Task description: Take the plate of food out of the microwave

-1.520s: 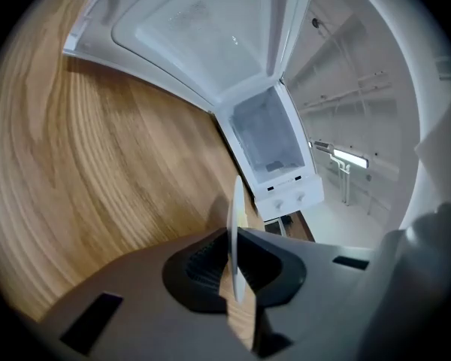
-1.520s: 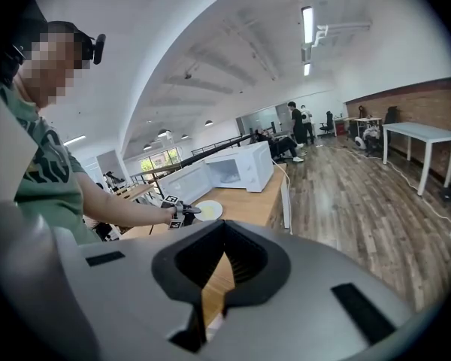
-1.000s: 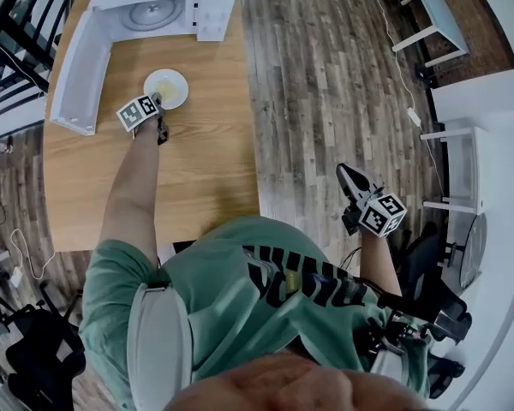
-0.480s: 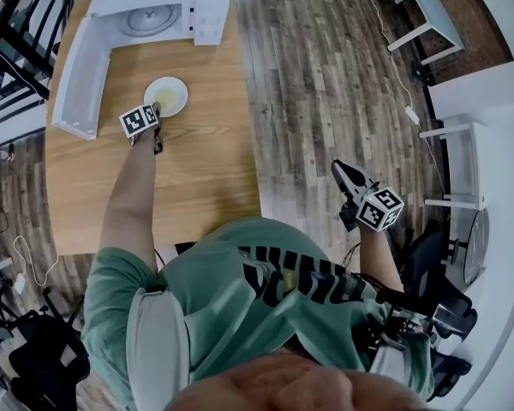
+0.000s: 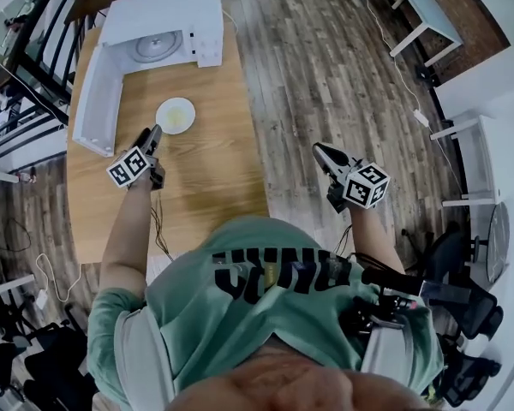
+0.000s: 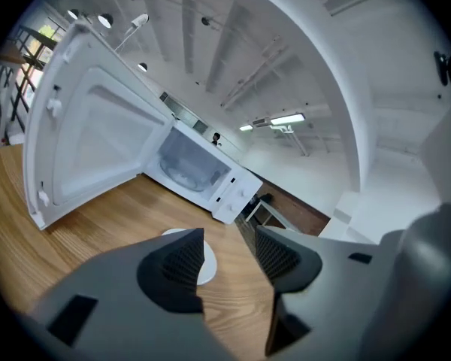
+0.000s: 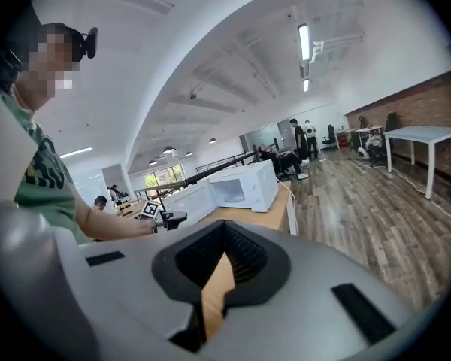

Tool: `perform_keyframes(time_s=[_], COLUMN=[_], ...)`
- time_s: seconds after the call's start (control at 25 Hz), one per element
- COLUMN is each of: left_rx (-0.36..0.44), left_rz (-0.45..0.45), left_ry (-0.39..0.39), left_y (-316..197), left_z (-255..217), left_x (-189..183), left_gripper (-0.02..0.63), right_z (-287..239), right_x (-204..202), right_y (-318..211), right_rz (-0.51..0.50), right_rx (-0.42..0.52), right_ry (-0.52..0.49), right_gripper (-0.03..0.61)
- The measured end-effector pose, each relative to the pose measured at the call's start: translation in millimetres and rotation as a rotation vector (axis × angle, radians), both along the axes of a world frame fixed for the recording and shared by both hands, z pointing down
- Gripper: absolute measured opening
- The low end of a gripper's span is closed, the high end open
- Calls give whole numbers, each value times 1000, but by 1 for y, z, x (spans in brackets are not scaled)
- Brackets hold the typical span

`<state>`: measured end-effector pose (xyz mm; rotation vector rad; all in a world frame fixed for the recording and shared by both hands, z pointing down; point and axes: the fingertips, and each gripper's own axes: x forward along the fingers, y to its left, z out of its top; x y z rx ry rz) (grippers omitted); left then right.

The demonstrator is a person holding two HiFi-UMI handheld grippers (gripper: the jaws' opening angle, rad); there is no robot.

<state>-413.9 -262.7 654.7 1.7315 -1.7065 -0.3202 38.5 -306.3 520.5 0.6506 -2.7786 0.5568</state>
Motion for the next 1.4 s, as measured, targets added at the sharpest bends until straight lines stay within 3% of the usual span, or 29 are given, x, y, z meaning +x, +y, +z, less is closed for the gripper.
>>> perform_keyframes(time_s=[0.12, 0.24, 0.48, 0.64, 0.84, 1.4], left_rx=[79, 119, 205, 286, 330, 374], left_rz=[45, 98, 148, 157, 168, 292], left_ry=[45, 22, -20, -6, 4, -60], left_y=[33, 67, 103, 117, 132, 146], left_z=[-32, -50, -101, -132, -154, -174], left_x=[12, 41, 86, 104, 118, 165], left_gripper=[215, 195, 8, 5, 5, 5], right_z=[-4, -9, -24, -30, -40, -54], right_x=[-22, -33, -42, -52, -66, -77], right_y=[-5, -9, -16, -17, -15, 15], right_rz=[-19, -48, -91, -120, -159, -233], right_rx=[11, 24, 42, 51, 65, 67], right_ry=[-40, -67, -121, -132, -152, -158], right_gripper=[6, 6, 6, 6, 6, 6])
